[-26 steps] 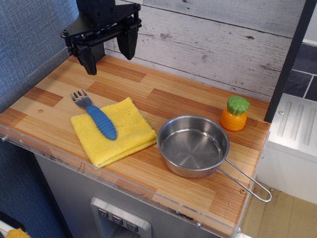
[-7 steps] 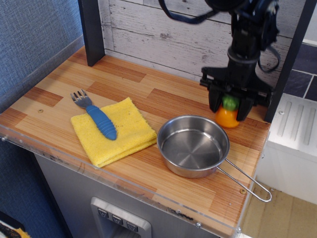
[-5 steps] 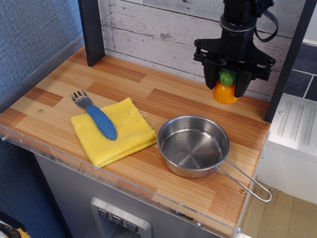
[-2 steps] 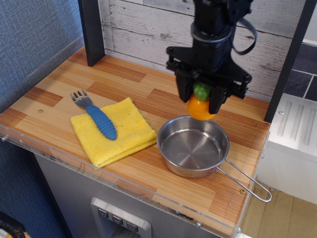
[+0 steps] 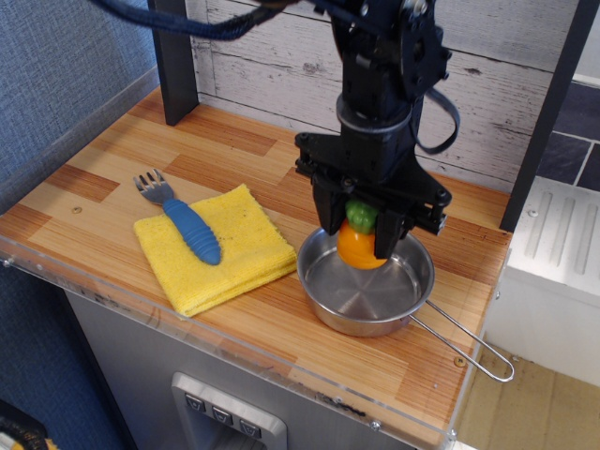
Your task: Place orange bottle inside silver pot.
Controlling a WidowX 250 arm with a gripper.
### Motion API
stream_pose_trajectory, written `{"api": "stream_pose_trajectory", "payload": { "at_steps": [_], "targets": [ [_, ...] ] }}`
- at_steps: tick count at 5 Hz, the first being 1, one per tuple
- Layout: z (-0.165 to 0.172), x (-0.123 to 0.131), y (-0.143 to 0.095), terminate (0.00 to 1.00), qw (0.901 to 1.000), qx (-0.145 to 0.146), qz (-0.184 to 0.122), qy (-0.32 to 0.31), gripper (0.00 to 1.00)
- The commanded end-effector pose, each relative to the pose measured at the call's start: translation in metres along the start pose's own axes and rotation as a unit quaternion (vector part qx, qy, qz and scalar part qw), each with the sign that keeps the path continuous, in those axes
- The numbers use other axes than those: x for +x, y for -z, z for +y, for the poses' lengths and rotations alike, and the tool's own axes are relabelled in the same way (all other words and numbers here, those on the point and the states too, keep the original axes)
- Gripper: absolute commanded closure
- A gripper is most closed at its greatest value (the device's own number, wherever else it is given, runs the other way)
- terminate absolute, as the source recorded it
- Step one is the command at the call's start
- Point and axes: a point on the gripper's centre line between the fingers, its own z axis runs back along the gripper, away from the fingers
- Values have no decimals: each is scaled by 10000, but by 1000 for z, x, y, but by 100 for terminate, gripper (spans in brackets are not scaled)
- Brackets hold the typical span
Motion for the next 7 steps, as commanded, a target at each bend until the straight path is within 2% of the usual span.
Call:
{"api": "stream_pose_trajectory", "payload": {
  "at_steps": [1,3,4,5,6,7],
  "targets": [
    [4,0,10,0,9997,191,3,132,100],
    [0,-4,29,0,9992,155,211,305,100],
    [-3,-4,30,0,9998,91,158,127,100],
    [-1,-8,29,0,9996,-189,182,-86,0],
    [-2,-8,29,0,9992,-152,295,-229,0],
    [-4,-8,27,0,9992,-287,221,-155,0]
  ]
}}
